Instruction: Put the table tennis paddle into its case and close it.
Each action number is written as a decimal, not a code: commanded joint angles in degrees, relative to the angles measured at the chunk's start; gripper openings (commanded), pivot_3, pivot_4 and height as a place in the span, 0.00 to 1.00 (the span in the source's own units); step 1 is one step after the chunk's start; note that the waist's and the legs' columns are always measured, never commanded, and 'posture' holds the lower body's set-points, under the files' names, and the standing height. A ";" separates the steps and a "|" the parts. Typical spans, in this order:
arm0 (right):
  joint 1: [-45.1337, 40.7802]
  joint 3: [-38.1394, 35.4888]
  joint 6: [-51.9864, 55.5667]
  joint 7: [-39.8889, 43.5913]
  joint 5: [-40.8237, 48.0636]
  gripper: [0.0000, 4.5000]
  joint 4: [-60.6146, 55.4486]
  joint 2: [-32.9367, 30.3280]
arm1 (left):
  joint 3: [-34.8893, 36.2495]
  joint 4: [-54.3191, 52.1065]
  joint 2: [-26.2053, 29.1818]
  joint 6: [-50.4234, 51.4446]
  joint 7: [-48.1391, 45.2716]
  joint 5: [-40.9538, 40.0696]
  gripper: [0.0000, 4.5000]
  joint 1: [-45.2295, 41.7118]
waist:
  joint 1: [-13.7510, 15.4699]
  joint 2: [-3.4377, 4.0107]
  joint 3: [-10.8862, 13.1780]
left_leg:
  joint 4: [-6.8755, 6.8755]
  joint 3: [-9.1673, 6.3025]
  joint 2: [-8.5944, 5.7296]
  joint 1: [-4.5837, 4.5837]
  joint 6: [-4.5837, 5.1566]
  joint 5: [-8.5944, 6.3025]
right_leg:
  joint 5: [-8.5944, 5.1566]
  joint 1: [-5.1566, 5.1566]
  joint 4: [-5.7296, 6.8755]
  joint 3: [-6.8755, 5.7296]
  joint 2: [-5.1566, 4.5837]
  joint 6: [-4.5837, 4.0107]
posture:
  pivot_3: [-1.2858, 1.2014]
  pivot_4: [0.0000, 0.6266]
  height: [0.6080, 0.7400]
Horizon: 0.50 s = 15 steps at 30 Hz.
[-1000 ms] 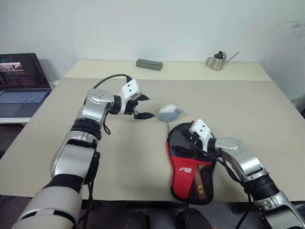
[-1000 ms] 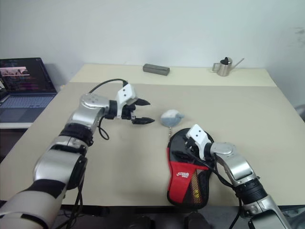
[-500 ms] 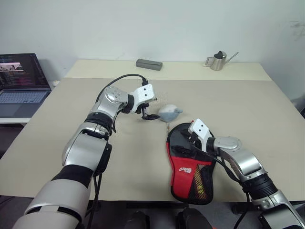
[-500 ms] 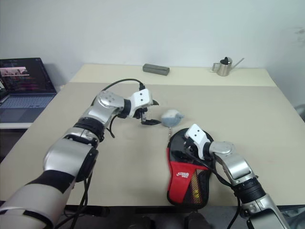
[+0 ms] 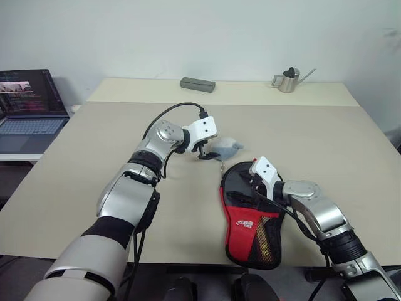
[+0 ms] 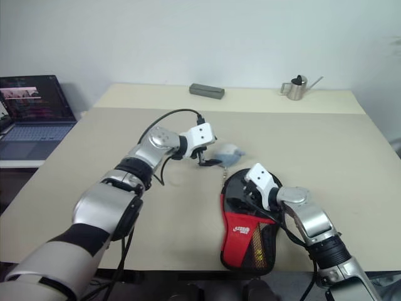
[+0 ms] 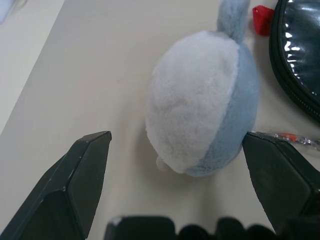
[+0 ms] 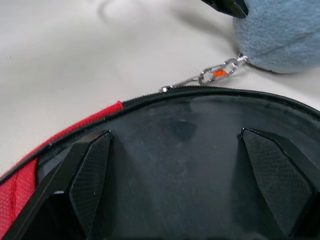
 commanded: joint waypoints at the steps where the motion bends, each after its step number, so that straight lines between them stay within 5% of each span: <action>1: 2.43 -0.72 3.30 -1.22 -1.64 1.00 1.20 -1.98 | 0.79 0.08 -0.45 0.62 0.82 -0.04 0.96 -1.73 | 0.10 -0.01 0.00 | 0.00 0.00 0.00 0.00 0.00 0.00 | 0.00 0.00 0.00 -0.01 0.00 0.00 | 0.52 0.24 1.00; 3: 3.02 -1.26 3.70 -1.28 -1.49 1.00 0.55 -2.31 | 0.90 0.16 -0.75 1.21 1.07 0.02 0.87 -1.50 | 0.16 -0.01 -0.01 | 0.00 -0.01 0.00 0.00 0.00 0.00 | 0.00 0.00 0.00 -0.01 0.00 0.00 | 0.52 0.24 1.00; 14: 3.78 -1.51 5.59 -1.00 -1.64 1.00 -0.20 -3.56 | 1.13 -0.10 -2.19 2.95 0.24 -0.25 0.02 0.07 | 0.16 -0.03 -0.02 | 0.00 -0.01 -0.01 0.00 0.00 0.00 | 0.00 0.01 -0.01 -0.01 -0.01 0.01 | 0.52 0.24 1.00; 15: 3.71 -1.41 5.68 -0.82 -1.59 1.00 0.12 -3.54 | 1.12 -0.17 -2.23 2.92 0.07 -0.26 0.01 0.12 | 0.16 -0.03 -0.02 | 0.00 -0.01 -0.01 0.00 0.00 0.00 | 0.00 0.01 -0.01 -0.01 -0.01 0.01 | 0.52 0.24 1.00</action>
